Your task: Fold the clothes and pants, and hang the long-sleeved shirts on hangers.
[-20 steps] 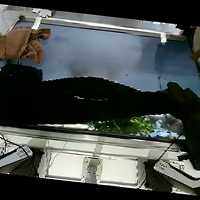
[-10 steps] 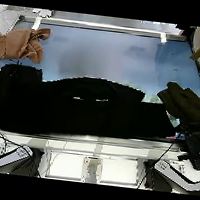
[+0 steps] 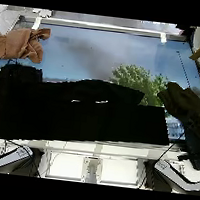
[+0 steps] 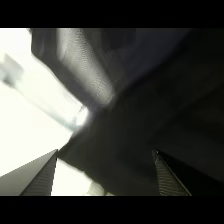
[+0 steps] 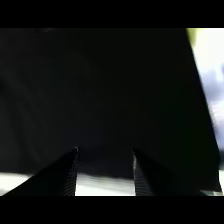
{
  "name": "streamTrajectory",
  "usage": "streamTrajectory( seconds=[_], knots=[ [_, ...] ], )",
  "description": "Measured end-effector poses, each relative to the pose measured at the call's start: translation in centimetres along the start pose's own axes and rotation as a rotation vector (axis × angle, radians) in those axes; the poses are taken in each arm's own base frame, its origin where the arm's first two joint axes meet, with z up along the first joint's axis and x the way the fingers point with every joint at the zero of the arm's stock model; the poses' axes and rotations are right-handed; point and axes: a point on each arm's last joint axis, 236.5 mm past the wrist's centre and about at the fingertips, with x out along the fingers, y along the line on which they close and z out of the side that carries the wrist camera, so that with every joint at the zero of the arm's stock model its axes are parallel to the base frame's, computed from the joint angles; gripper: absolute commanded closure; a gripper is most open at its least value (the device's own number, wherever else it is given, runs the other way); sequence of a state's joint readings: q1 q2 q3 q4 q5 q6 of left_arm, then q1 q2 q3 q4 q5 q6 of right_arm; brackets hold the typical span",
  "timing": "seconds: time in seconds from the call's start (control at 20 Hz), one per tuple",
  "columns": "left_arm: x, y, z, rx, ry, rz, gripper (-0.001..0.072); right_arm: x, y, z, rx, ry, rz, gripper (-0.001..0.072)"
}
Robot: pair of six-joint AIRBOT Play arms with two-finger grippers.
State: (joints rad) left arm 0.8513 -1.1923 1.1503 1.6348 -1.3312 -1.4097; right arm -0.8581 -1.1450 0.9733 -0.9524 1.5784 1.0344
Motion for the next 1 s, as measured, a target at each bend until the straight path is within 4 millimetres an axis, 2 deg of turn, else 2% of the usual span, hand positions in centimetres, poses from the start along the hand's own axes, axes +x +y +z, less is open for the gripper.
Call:
streamTrajectory(
  seconds=[0.1, 0.2, 0.35, 0.5, 0.65, 0.9, 0.95, 1.0],
  knots=[
    [-1.5, -3.2, 3.8, -0.022, -0.142, -0.136, 0.0049, -2.3, 2.5, 3.8, -0.036, -0.135, 0.042, 0.0336],
    [-1.9, -6.7, 6.1, -0.025, -0.205, -0.271, 0.0049, -3.7, 4.4, 6.6, -0.063, -0.234, 0.058, 0.0336],
    [0.6, -11.0, 6.7, 0.015, -0.142, -0.399, 0.0049, -3.8, 6.9, 9.1, -0.107, -0.299, 0.067, 0.0336],
    [4.0, -13.9, 6.5, 0.065, -0.066, -0.463, 0.0051, -2.4, 9.7, 9.9, -0.158, -0.298, 0.079, 0.0336],
    [6.3, -15.3, 7.6, 0.096, -0.063, -0.481, 0.0057, -0.7, 12.2, 9.6, -0.212, -0.264, 0.092, 0.0336],
    [8.1, -17.6, 9.1, 0.215, -0.044, -0.507, 0.0064, 1.3, 14.6, 8.7, -0.246, -0.215, 0.091, 0.0336],
    [8.3, -18.1, 9.3, 0.238, -0.038, -0.511, 0.0119, 1.6, 14.8, 8.5, -0.244, -0.204, 0.089, 0.0336],
    [8.4, -18.5, 9.4, 0.269, -0.037, -0.512, 0.0119, 1.8, 15.1, 8.3, -0.239, -0.197, 0.094, 0.0336]
  ],
)
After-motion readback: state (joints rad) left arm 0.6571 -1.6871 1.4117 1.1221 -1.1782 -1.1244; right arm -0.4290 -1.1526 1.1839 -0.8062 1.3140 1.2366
